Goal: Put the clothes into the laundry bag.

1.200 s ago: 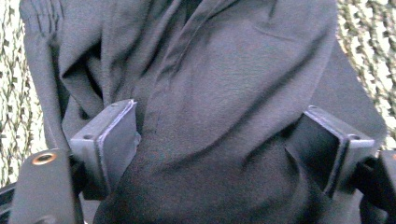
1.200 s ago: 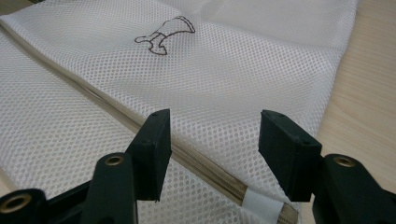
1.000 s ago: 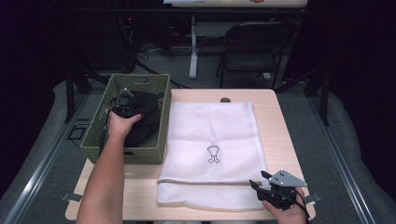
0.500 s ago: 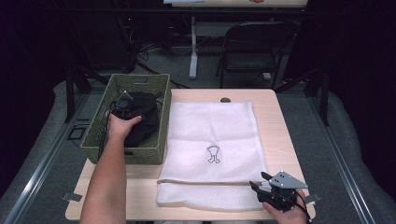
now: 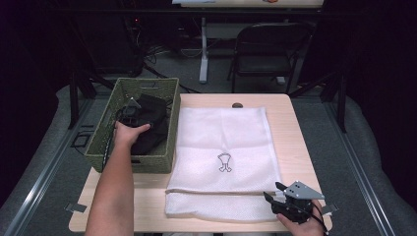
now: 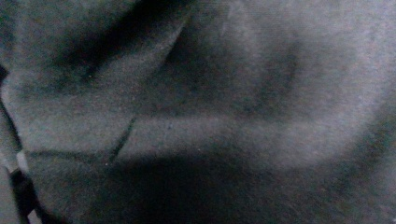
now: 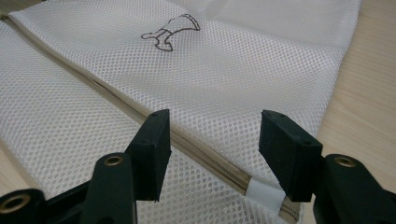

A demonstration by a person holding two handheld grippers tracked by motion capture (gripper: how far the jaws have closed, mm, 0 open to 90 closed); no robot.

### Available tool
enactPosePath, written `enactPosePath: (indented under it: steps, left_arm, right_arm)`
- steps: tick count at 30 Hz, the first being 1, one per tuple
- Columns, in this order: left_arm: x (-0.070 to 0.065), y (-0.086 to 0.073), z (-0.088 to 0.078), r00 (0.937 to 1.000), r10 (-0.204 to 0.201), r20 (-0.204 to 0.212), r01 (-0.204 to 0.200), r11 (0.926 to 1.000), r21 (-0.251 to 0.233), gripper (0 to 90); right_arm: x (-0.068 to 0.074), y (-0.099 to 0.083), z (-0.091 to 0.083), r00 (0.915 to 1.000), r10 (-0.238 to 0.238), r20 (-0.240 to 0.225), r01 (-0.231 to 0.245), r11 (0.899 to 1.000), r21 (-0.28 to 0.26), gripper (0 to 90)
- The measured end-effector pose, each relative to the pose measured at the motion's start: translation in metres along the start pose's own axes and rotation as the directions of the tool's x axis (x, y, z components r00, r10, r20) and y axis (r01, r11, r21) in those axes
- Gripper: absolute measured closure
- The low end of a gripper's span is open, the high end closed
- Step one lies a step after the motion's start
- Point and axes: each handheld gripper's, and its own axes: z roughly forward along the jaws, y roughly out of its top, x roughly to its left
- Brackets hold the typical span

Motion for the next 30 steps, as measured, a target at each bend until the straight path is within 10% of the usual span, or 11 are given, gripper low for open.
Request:
enactPosePath:
  steps: [30]
  left_arm:
    - [-0.003,-0.001,0.015,0.9996,0.029,-0.004,-0.029,0.9993,-0.025,0.2]
  right_arm:
    - [0.000,-0.002,-0.003,1.0000,0.000,-0.006,0.000,1.000,0.008,43.1]
